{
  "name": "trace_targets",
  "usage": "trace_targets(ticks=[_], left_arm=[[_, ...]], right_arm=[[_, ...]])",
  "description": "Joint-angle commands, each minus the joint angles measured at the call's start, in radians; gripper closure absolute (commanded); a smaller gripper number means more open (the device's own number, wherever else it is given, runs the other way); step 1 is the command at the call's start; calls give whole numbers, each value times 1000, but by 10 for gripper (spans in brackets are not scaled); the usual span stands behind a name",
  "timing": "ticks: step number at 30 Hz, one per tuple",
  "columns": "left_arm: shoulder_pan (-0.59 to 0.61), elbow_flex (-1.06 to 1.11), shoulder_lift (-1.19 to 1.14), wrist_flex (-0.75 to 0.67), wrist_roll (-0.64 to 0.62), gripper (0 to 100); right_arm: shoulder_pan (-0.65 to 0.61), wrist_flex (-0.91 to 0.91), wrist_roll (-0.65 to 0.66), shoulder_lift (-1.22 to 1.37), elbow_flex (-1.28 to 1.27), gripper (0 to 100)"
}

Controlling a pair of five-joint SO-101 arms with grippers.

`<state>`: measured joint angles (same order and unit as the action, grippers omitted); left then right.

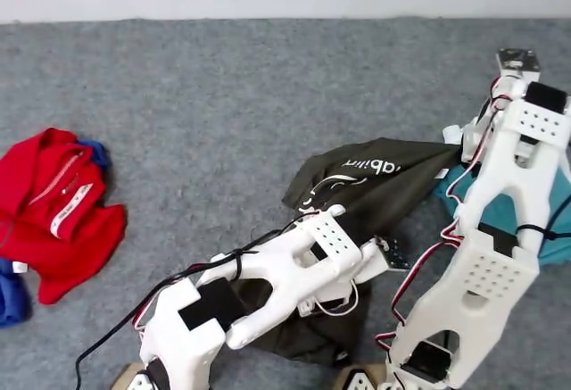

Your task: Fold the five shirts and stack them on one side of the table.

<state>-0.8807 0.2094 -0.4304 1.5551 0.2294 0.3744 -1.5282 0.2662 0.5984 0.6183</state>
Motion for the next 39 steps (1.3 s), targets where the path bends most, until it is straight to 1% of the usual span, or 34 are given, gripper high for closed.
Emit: trace_targets(ticks=[1, 6, 7, 16, 18, 21, 23, 30, 36, 39], left_arm=[[9, -1, 18, 21, 21, 986], [6, -114, 20, 190, 21, 986], [6, -134, 20, 204, 18, 986], [6, -134, 20, 201, 17, 983], [5, -134, 18, 201, 14, 957], [3, -134, 9, 201, 11, 868], [3, -134, 18, 201, 11, 837], [3, -99, 21, 201, 11, 863], [8, -87, 21, 201, 17, 924], [8, -87, 21, 201, 17, 935]], right_arm=[[5, 19, 9, -21, 25, 988], [5, 19, 9, -21, 25, 988], [5, 19, 9, -21, 25, 988], [5, 19, 9, -21, 25, 988], [7, 19, 9, -21, 25, 988], [7, 19, 9, -21, 25, 988], [7, 19, 9, -21, 25, 988], [10, 19, 9, -21, 25, 988], [7, 19, 9, -21, 23, 988], [8, 19, 9, -21, 23, 988]])
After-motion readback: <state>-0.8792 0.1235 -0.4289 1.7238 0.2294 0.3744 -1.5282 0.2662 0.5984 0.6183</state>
